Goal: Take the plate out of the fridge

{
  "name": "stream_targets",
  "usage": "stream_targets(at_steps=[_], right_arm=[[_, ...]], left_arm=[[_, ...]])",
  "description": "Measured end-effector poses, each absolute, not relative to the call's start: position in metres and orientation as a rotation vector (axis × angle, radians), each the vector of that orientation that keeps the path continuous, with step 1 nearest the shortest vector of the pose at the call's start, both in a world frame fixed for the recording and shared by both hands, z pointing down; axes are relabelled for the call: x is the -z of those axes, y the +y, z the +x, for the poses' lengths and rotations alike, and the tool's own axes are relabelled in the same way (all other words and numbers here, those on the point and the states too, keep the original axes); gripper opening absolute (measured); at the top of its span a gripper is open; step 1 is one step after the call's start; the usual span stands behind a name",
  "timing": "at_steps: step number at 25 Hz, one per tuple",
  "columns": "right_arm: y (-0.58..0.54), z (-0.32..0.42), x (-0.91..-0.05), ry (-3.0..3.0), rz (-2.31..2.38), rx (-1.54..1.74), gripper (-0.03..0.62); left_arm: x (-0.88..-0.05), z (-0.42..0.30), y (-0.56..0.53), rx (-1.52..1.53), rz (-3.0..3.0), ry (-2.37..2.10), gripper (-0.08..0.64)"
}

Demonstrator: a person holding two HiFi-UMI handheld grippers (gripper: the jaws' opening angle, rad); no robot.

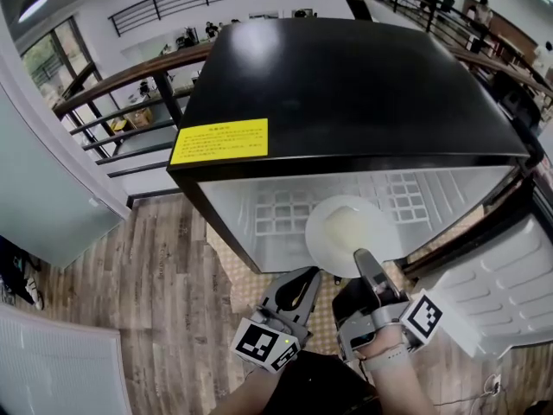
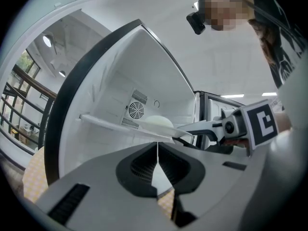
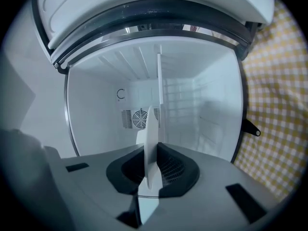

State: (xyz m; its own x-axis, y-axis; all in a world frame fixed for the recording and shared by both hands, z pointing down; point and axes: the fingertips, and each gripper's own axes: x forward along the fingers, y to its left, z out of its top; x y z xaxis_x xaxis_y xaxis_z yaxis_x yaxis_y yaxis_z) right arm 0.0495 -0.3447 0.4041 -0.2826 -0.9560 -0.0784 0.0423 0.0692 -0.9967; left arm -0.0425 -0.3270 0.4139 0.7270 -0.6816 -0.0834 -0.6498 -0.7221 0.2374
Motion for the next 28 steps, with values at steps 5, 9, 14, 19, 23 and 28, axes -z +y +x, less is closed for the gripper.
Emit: stream_targets(at_steps=[5, 9, 14, 19, 23, 28], right_arm=[[-0.335, 0.047, -0.403, 1.434, -0.976, 1.373, 0.049], [-0.33, 0.046, -0.402, 1.45, -0.971, 1.375, 0.049], [-0.32, 0.05, -0.4, 1.48, -0.968, 1.385, 0.049], [-0.304, 0.057, -0.404, 1.493, -0.972, 1.406, 0.049], [-0.289, 0.059, -0.407, 1.509, -0.964, 1.423, 0.049], [-0.27, 0.061, -0.412, 1.519, -0.952, 1.44, 0.049]], left_arm=[[-0.412, -0.048, -0.322, 0.241, 2.744, -1.083, 0.015], [-0.408, -0.048, -0.319, 0.252, 2.744, -1.098, 0.015], [-0.408, -0.047, -0.309, 0.265, 2.722, -1.136, 0.015], [-0.408, -0.046, -0.291, 0.275, 2.694, -1.184, 0.015], [-0.41, -0.044, -0.275, 0.281, 2.68, -1.215, 0.015], [-0.414, -0.045, -0.254, 0.273, 2.666, -1.248, 0.015]])
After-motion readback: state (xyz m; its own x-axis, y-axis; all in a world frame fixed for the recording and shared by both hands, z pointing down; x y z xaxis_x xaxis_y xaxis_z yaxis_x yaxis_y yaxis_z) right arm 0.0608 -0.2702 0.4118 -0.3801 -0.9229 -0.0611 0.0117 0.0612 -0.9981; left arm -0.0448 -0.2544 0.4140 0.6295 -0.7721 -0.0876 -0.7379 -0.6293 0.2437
